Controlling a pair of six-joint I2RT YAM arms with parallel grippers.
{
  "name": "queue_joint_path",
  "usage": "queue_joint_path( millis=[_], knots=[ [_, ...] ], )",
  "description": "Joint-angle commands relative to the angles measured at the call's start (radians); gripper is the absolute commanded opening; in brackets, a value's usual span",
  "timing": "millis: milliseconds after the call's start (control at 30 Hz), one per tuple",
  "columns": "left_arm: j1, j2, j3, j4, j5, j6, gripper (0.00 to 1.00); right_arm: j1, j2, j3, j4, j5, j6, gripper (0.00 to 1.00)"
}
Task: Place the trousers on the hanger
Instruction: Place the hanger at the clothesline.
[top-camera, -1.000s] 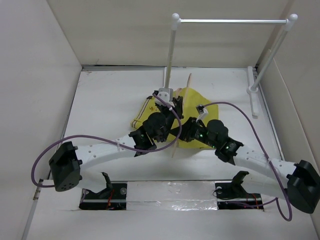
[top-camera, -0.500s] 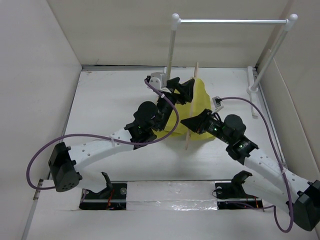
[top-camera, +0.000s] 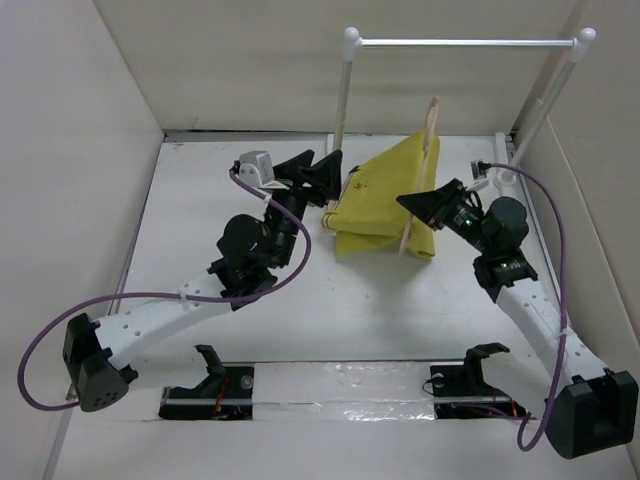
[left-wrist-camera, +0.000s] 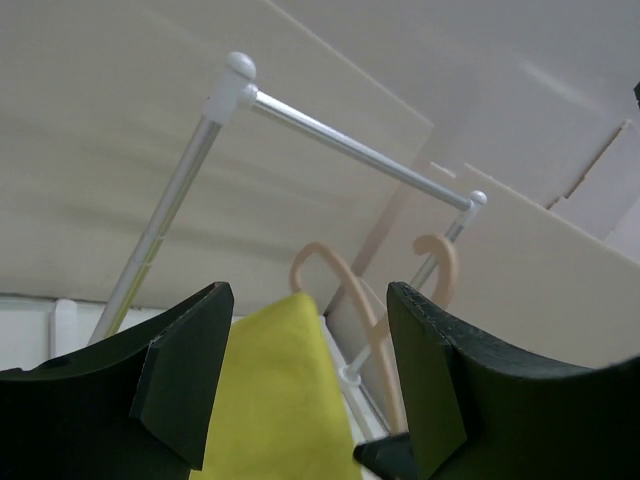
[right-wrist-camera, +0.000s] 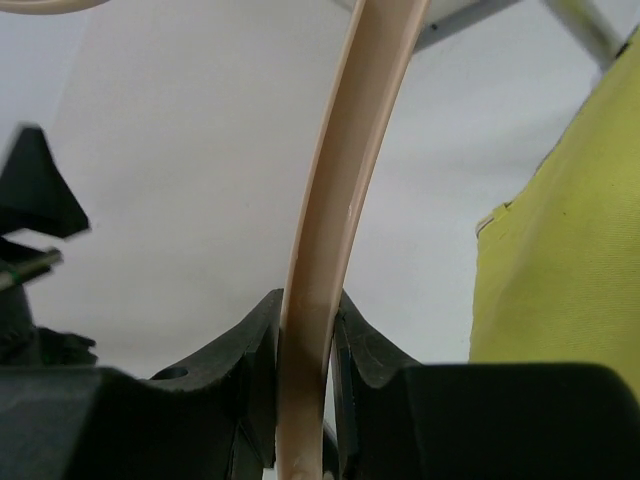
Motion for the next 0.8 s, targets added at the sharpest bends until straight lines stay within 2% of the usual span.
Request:
queue_joint_path(
  millis=[0, 100, 133, 300, 367, 533, 767],
  knots=[
    [0.011, -0.027, -0.046, 0.012, 0.019, -0.063, 0.6, -0.112, 0.023, 0.132, 0.289, -0.036, -0.013, 0.0],
    [0.021, -0.028, -0.095, -0.01, 0.024, -0.103, 0.6, -0.149, 0.093, 0.192, 0.328, -0.059, 0.007, 0.0],
    [0.021, -0.025, -0.117, -0.023, 0.027, -0.11, 0.6, -0.158, 0.109, 0.198, 0.406, -0.073, 0.04, 0.0],
    [0.021, -0.005, -0.193, -0.083, 0.002, -0.137, 0.6, -0.224, 0.193, 0.326, 0.355, -0.06, 0.027, 0.0],
    [0.021, -0.007, -0.245, -0.099, -0.008, -0.149, 0.6, -0.271, 0.214, 0.34, 0.407, -0.079, 0.062, 0.0],
    [0.021, -0.016, -0.35, -0.134, -0.019, -0.193, 0.59, -0.342, 0.312, 0.449, 0.398, -0.103, 0.076, 0.0],
    [0.021, -0.037, -0.414, -0.163, -0.018, -0.221, 0.59, -0.393, 0.464, 0.596, 0.405, -0.143, 0.111, 0.0]
  ],
)
